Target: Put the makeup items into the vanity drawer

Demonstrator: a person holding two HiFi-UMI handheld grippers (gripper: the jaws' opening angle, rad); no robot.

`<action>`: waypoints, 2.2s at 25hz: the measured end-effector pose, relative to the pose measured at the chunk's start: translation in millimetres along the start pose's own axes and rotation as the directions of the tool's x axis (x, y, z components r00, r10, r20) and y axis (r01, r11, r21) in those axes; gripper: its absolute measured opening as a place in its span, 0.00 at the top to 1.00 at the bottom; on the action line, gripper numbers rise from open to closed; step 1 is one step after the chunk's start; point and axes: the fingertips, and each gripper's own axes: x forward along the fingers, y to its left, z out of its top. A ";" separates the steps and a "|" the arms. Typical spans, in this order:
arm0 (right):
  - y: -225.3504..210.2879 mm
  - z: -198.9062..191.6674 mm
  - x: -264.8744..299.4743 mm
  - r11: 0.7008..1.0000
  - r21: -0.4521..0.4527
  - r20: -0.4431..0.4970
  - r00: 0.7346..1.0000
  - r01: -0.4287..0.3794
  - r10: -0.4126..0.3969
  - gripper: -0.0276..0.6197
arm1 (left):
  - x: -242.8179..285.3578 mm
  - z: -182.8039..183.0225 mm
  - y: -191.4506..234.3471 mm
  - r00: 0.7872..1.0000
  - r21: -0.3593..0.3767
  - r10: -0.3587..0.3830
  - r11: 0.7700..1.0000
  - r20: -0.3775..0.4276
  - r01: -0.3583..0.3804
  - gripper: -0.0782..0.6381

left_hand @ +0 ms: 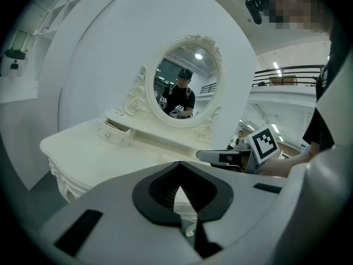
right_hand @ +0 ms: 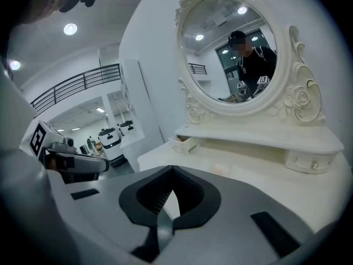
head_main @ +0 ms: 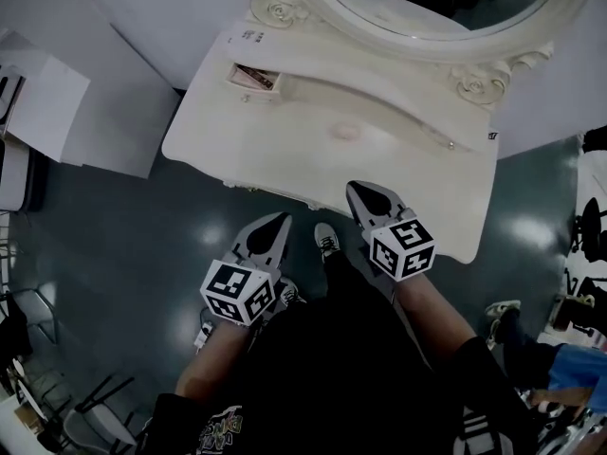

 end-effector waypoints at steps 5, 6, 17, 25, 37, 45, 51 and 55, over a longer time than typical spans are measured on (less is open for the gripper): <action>-37.4 -1.8 16.1 0.998 -0.055 -0.049 0.999 0.017 -0.020 0.91 | 19.1 3.3 4.3 1.000 -0.015 0.023 1.000 0.004 -0.022 0.89; -45.2 -3.1 20.3 0.998 -0.065 -0.062 0.998 0.020 -0.024 0.91 | 22.2 3.5 5.1 1.000 -0.019 0.027 0.999 0.005 -0.027 0.89; -113.1 -16.1 83.6 0.965 -0.261 -0.219 0.974 -0.009 -0.050 0.76 | 50.5 0.5 18.1 0.997 -0.070 0.079 0.994 -0.006 -0.079 0.89; -130.7 -31.6 124.1 0.889 -0.448 -0.331 0.941 -0.096 -0.065 0.72 | 60.4 0.4 29.9 0.992 -0.100 0.125 0.987 -0.011 -0.126 0.89; -137.0 -38.0 150.4 0.856 -0.494 -0.389 0.919 -0.152 -0.061 0.78 | 62.5 4.7 42.1 0.981 -0.122 0.193 0.974 0.000 -0.192 0.89; -125.7 -27.8 146.1 0.912 -0.385 -0.349 0.937 -0.141 -0.003 0.82 | 56.1 9.4 41.7 0.974 -0.114 0.225 0.968 0.014 -0.222 0.89; -96.6 1.0 143.4 0.934 -0.312 -0.278 0.957 -0.172 0.084 0.82 | 50.7 20.6 41.3 0.968 -0.100 0.249 0.965 0.039 -0.244 0.89; -70.4 23.6 143.3 0.944 -0.257 -0.222 0.963 -0.208 0.152 0.82 | 43.4 29.1 39.4 0.962 -0.088 0.267 0.961 0.058 -0.262 0.89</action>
